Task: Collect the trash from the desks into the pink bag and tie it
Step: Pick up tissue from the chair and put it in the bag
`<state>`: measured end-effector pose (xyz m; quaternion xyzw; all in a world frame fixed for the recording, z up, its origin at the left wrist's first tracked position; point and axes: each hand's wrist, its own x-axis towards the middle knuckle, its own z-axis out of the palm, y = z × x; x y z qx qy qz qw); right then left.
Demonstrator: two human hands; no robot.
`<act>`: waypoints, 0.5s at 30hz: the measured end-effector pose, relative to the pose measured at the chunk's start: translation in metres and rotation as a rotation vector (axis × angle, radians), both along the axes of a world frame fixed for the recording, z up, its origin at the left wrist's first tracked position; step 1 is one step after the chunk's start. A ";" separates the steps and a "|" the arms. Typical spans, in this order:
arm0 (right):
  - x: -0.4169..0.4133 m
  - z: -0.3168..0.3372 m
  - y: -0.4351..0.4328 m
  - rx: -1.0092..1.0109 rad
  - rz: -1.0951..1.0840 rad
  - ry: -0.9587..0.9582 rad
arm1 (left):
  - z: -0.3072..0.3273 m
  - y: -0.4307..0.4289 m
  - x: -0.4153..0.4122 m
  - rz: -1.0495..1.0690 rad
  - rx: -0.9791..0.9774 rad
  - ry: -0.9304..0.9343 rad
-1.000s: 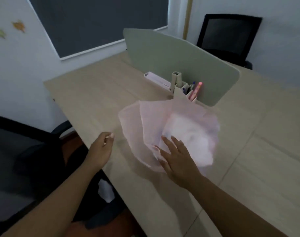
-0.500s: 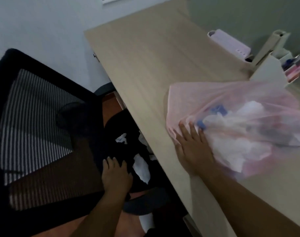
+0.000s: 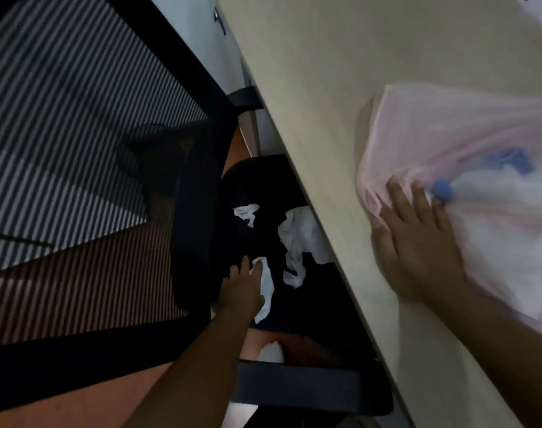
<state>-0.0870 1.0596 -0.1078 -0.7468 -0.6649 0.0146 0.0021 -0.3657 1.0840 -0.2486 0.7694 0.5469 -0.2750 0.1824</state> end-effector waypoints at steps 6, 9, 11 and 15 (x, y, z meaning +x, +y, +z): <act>0.004 -0.010 -0.002 0.056 0.001 -0.018 | -0.045 0.006 -0.001 0.650 -0.173 -0.396; 0.003 -0.005 -0.003 0.027 -0.020 -0.004 | -0.040 0.019 0.019 0.651 -0.226 -0.573; 0.001 -0.002 -0.003 0.013 -0.029 -0.009 | -0.038 0.030 0.046 0.553 -0.078 -0.558; 0.003 -0.005 -0.003 0.021 -0.026 0.015 | -0.048 0.060 0.090 0.291 -0.119 -0.478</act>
